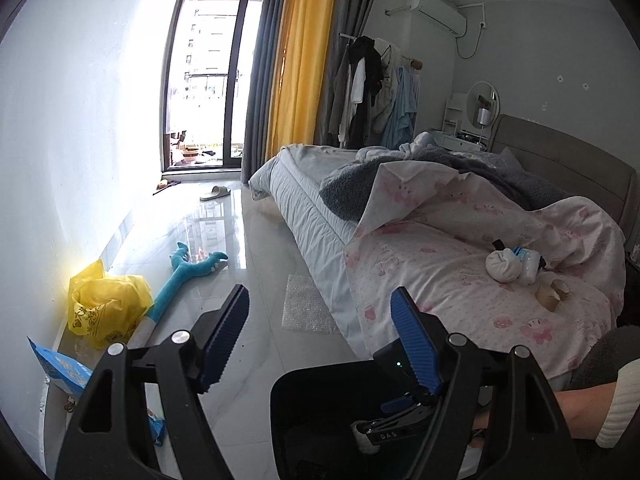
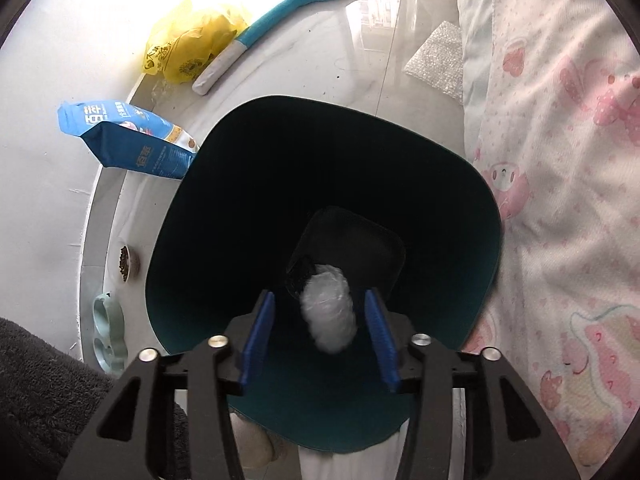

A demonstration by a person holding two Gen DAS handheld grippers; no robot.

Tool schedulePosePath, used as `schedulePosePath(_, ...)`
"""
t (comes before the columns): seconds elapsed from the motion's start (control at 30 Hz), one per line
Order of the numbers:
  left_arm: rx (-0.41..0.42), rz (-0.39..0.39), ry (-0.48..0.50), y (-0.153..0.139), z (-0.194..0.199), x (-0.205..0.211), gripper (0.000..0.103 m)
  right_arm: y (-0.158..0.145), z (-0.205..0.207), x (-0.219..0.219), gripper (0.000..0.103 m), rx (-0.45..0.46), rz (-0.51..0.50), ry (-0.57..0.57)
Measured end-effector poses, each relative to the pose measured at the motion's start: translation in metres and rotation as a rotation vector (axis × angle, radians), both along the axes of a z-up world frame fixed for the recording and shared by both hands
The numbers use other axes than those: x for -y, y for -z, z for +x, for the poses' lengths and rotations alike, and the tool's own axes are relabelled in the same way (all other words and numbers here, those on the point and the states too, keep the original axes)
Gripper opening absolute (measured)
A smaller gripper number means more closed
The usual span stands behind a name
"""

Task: Collect trash
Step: 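Return both tools to the bed toward the cardboard tubes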

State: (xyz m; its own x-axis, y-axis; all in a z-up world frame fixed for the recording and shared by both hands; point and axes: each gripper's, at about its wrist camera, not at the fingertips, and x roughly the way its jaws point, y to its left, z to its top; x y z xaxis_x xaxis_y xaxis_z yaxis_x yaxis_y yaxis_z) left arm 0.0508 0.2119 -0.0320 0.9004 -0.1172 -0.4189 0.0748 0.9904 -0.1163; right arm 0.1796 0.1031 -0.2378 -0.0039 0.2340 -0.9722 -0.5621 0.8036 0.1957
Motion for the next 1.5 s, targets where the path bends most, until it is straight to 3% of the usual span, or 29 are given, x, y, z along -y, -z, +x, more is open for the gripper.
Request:
schedulePosePath(0.27,0.103,0.042,-0.032,-0.02,-0.004,0.011,0.076,-0.043,-0.004,0.003,0.057,0.102,0.105,-0.009)
schedulePosePath(0.5,0.126,0.04,-0.032,-0.028,0.002,0.026,0.08,-0.088,0.0,0.026,0.06,0.239,0.16,0.016)
schedulePosePath(0.57,0.118,0.013,-0.026,-0.03,0.007,0.03,0.088,-0.104,0.001,0.037,0.063,0.287,0.192,0.03)
schedulePosePath(1.03,0.047,-0.026,0.008,-0.037,0.034,0.074,0.096,-0.186,0.005,0.122,0.064,0.547,0.279,0.118)
schedulePosePath(1.23,0.004,-0.013,0.043,-0.03,0.048,0.104,0.097,-0.205,0.002,0.169,0.066,0.624,0.285,0.181)
schedulePosePath(1.5,-0.05,0.013,0.107,-0.019,0.063,0.146,0.099,-0.215,0.005,0.223,0.072,0.65,0.319,0.265)
